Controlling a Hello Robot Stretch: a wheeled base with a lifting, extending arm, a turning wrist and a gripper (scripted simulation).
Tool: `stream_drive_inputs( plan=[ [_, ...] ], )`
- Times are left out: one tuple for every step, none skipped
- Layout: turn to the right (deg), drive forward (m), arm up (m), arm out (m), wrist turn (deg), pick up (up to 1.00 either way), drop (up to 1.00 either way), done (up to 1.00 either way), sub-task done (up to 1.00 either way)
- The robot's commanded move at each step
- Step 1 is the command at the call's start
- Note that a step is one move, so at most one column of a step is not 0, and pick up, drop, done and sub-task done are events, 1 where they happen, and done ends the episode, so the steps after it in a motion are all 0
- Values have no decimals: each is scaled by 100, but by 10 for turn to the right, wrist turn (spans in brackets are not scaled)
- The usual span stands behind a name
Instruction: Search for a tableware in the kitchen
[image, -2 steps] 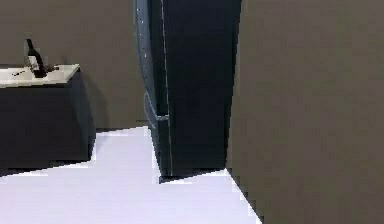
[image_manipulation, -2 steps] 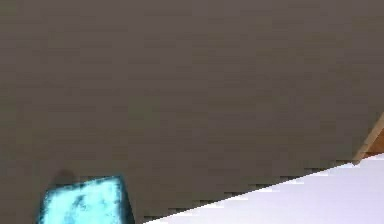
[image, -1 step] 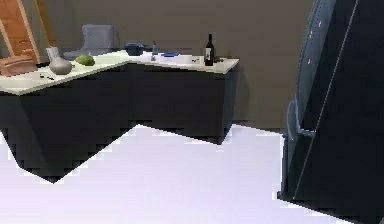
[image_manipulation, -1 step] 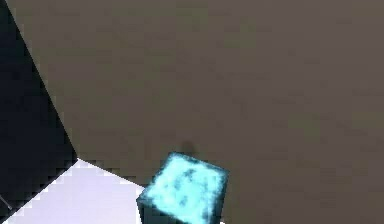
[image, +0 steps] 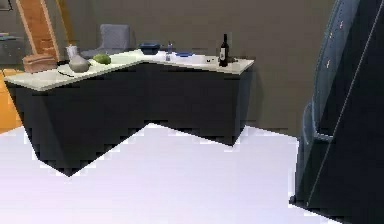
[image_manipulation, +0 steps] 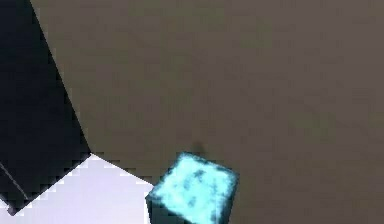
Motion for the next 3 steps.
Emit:
stream_drive_inputs(
  plan=[
    [0,100,0,0,0,0,0,0,0],
    [0,75,0,0,0,0,0,0,0],
    [0,0,0,0,0,0,0,100,0]
  ],
)
